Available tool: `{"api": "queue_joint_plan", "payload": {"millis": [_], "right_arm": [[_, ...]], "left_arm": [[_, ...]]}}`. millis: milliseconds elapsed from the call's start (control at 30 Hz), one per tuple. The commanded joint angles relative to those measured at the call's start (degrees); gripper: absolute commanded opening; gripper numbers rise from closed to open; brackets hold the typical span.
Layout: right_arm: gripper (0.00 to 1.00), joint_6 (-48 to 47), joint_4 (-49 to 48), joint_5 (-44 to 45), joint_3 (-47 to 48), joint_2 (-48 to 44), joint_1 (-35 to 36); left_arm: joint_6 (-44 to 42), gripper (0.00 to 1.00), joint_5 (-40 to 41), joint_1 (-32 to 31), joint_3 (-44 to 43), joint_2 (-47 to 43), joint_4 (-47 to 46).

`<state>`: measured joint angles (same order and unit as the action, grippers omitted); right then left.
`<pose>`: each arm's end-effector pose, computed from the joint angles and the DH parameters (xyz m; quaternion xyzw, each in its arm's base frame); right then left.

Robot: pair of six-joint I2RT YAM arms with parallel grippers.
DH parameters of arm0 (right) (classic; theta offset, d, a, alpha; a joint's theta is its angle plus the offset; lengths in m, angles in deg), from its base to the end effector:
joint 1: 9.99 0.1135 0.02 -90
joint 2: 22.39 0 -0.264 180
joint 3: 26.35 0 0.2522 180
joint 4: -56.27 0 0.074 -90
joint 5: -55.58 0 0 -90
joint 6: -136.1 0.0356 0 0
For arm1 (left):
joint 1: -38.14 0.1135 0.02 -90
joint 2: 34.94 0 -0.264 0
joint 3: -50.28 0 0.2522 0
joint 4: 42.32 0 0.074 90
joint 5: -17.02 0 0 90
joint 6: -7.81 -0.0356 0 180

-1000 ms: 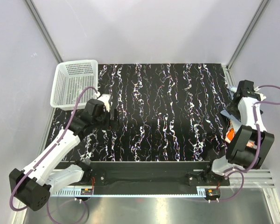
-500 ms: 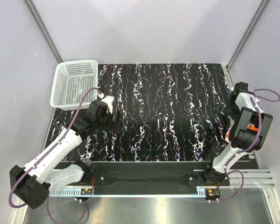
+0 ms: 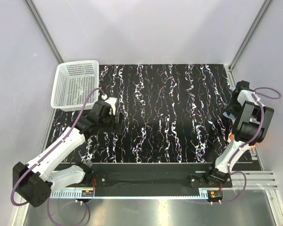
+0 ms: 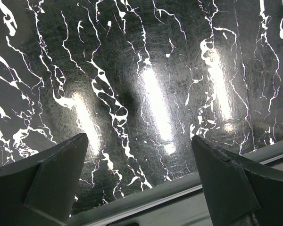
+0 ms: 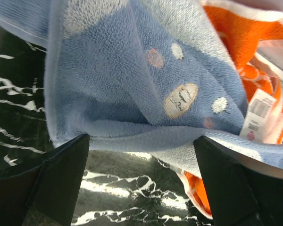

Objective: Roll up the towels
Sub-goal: Grab a towel with the right arm

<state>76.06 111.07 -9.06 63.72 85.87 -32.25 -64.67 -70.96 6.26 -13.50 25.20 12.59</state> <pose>0.3398 -0.1555 0.1840 0.4538 0.8521 -0.2069 0.1585 0.1780 -0.1092 0.2730 0.1121 0.9366 -0.1234 0.3081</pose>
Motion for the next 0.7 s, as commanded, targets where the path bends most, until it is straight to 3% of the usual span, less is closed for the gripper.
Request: {"api": "queue_joint_plan", "payload": {"millis": [0, 67, 167, 200, 300, 333, 400, 533, 667], "right_arm": [[1.00, -0.2, -0.8, -0.1, 0.9, 2.1, -0.3], [0.95, -0.3, -1.4, -0.5, 0.6, 2.4, -0.3], [0.67, -0.4, -1.9, -0.9, 0.2, 2.5, -0.3], [0.53, -0.5, -1.8, -1.1, 0.3, 2.3, -0.3], [0.32, -0.9, -1.3, -0.3, 1.1, 1.6, -0.3], [0.18, -1.0, -0.5, 0.5, 1.4, 1.3, -0.3], [0.10, -1.2, 0.3, 1.4, 2.3, -0.2, -0.2], [0.09, -1.7, 3.6, 2.6, 4.2, -3.5, 2.6], [0.02, -2.2, 7.7, 0.9, 7.6, -7.1, 7.6]], "left_arm": [[-1.0, 0.99, 0.8, -0.2, -1.7, 0.4, -0.1], [-1.0, 0.99, 0.7, -0.3, -1.7, 0.6, -0.1], [-1.0, 0.99, 0.7, -0.3, -1.7, 0.9, 0.0], [-1.0, 0.99, 0.7, -0.3, -1.7, 1.0, -0.1], [-1.1, 0.99, 0.9, -0.4, -1.7, 0.9, 0.0], [-1.0, 0.99, 1.0, -0.5, -1.7, 0.9, 0.0], [-1.0, 0.99, 1.1, -0.6, -1.7, 1.0, -0.1], [-0.9, 0.99, 1.1, -0.8, -1.7, 1.0, 0.1], [-0.9, 0.99, 1.3, -0.8, -1.7, 0.7, 0.1]]}}
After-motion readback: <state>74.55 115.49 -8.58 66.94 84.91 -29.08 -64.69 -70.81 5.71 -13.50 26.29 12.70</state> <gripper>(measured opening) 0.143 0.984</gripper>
